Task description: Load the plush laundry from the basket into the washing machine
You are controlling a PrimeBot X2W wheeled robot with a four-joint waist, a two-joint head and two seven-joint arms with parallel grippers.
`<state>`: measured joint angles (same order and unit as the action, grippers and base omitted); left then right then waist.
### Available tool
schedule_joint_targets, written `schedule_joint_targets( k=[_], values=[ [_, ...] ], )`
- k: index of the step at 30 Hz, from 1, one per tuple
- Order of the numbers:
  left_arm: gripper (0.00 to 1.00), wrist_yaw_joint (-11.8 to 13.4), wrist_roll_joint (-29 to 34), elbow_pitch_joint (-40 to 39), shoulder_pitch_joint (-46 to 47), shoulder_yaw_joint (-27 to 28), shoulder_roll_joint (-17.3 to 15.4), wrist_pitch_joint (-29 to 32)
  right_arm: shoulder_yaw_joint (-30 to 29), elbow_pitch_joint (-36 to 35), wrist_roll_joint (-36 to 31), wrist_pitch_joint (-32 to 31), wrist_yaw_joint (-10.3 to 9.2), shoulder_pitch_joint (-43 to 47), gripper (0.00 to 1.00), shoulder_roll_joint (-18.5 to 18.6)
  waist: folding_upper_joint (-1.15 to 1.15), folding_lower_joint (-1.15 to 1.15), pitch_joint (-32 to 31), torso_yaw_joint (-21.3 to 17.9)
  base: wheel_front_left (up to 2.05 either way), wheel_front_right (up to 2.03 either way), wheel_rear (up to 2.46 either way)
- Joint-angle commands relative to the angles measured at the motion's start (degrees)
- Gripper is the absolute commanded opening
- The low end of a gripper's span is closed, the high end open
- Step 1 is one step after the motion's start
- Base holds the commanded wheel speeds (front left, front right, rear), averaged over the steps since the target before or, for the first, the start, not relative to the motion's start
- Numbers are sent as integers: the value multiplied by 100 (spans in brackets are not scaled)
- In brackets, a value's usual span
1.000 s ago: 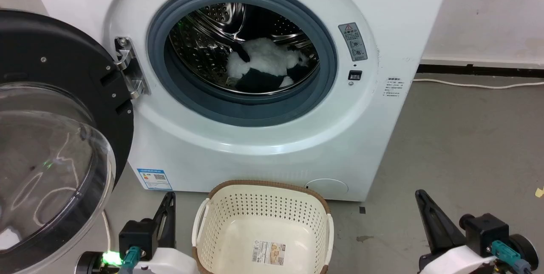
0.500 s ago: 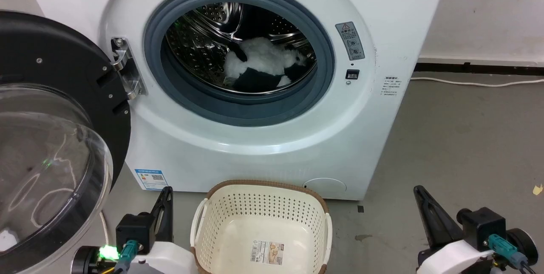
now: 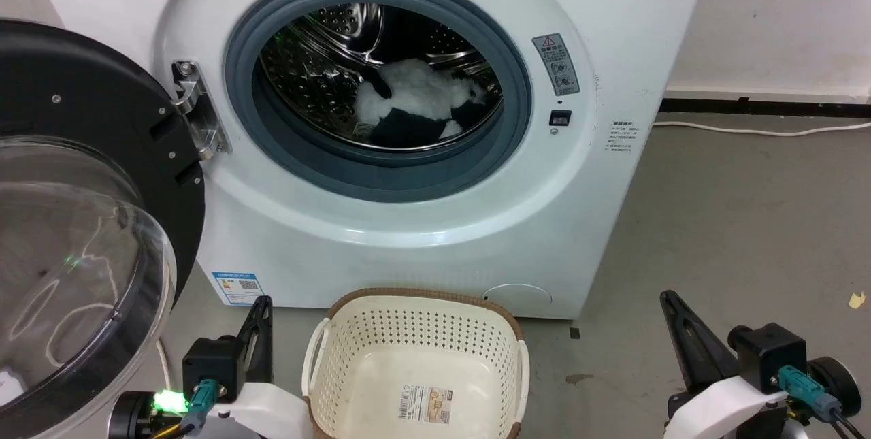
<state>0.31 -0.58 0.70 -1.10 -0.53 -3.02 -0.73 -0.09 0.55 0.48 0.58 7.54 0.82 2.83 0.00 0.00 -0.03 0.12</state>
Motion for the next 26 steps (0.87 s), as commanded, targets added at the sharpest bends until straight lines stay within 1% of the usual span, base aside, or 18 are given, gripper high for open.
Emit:
schedule_joint_targets(
  k=[1,26],
  values=[
    [0,-28,46,-51,104,40,11,45,6,-44,-38,-29,-5,-71,0,5,0,0,1,-5,0,0,0],
    [0,-31,58,-70,110,53,14,73,9,-55,-48,-58,-5,-82,0,5,0,0,3,-12,0,0,0]
  ],
)
